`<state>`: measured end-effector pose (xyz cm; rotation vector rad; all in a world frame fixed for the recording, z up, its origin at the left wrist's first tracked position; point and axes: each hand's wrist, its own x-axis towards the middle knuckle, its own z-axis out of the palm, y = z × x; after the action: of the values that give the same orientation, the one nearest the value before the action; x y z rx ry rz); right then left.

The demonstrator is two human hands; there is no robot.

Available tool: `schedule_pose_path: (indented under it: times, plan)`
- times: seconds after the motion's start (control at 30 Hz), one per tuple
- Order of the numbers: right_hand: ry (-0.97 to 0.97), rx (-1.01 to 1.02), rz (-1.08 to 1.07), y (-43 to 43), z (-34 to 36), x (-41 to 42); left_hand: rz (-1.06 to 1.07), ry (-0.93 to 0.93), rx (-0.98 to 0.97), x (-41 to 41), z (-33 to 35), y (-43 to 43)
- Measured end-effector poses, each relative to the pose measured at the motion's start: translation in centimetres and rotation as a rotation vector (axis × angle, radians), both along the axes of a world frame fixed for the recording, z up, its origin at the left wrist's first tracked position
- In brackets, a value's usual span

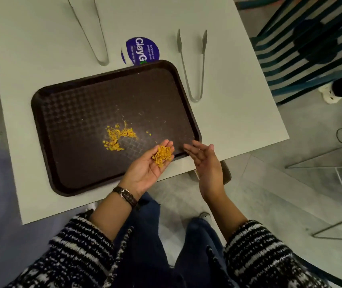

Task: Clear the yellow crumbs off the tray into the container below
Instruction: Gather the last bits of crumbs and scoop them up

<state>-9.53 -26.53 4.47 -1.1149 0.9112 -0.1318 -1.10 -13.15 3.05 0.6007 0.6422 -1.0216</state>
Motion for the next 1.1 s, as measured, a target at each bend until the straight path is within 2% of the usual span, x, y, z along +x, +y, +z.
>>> schedule_pose_path:
  times: [0.3,0.43,0.57,0.73,0.83,1.03,1.1]
  plan:
    - [-0.036,-0.1,-0.061,-10.7,-4.9,-13.2,-0.127,0.028,-0.021,-11.3,-3.6,-11.3]
    - [0.092,-0.143,-0.046,-13.7,-9.8,-18.7,-0.163,0.115,0.046,-15.1,-8.8,-15.8]
    - [0.291,-0.177,0.072,-15.4,-16.6,-22.3,-0.253,0.134,0.211,-17.6,-16.0,-20.0]
    - [0.341,-0.219,0.158,-16.8,-24.6,-22.3,-0.331,0.107,0.462,-18.4,-25.7,-24.9]
    - [0.296,-0.213,0.156,-16.7,-29.2,-21.4,-0.363,0.077,0.528,-18.1,-30.2,-26.6]
    - [0.185,-0.117,0.148,-16.1,-33.1,-17.8,-0.581,0.047,0.573,-16.9,-32.4,-28.5]
    - [0.133,-0.175,0.166,-15.6,-33.4,-16.7,-0.498,0.097,0.588,-16.7,-32.3,-28.5]
